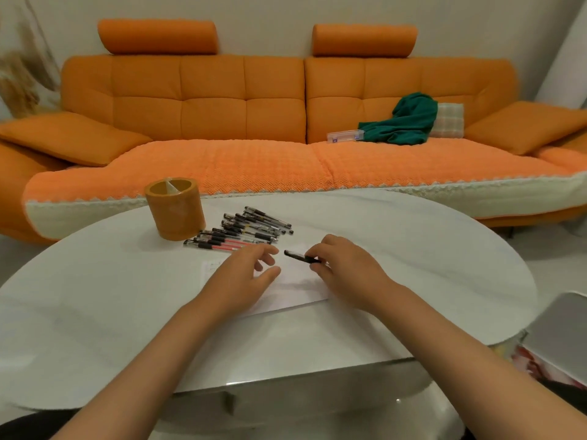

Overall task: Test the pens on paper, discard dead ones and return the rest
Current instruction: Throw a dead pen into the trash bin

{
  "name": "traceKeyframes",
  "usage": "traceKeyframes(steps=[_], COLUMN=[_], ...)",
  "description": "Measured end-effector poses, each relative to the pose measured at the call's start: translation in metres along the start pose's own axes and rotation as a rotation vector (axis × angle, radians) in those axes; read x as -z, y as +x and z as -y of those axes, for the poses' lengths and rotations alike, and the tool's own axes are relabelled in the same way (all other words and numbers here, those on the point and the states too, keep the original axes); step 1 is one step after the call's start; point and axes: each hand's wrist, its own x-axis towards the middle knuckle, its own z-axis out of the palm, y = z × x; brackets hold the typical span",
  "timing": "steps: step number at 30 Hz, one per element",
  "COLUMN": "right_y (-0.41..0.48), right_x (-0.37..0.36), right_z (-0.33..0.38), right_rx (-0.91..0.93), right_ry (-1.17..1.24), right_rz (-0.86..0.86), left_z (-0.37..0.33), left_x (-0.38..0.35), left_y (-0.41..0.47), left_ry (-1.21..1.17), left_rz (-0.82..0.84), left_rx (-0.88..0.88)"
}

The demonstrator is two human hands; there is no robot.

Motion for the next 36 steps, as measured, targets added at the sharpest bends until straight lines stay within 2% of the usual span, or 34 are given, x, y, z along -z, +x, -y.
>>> traceKeyframes(steps=[2,5,8,15,20,26,30,32,36], right_y=[-0.016,-0.047,-0.079,-0.164,-0.22,-0.258,-0.265,-0.262,-0.244], right_x=[0.019,0.046,0.07,0.106,0.081,0.032,0.014,0.016,0.042], right_z=[-0.021,-0.056,-0.095,-0.179,-0.232,-0.269,-0.276,-0.273,-0.259], right_rx=[-0.055,-0.188,-0.295,-0.68,-0.897,-1.083,-1.114,-1.096,-1.008], right_ry=[-0.047,0.037,0.097,0.201,0.209,0.187,0.165,0.169,0.158], right_rz=[-0.05,-0.107,-0.258,-0.482,-0.415,-0.153,-0.014,-0.047,-0.222], left_z=[-0.024,-0.07,-0.118,-0.212,-0.24,-0.238,-0.236,-0.236,-0.239], left_x=[-0.016,-0.049,-0.089,-0.177,-0.223,-0.239,-0.24,-0.24,-0.24], left_y=[0.008,0.019,0.035,0.054,0.057,0.061,0.061,0.061,0.06], left_ry=[0.002,-0.033,-0.028,0.041,0.173,0.209,0.201,0.204,0.201], left_rz=[0.019,0.085,0.157,0.26,0.26,0.215,0.214,0.205,0.203], left_rx=[-0.066,-0.157,-0.234,-0.383,-0.431,-0.437,-0.439,-0.437,-0.424])
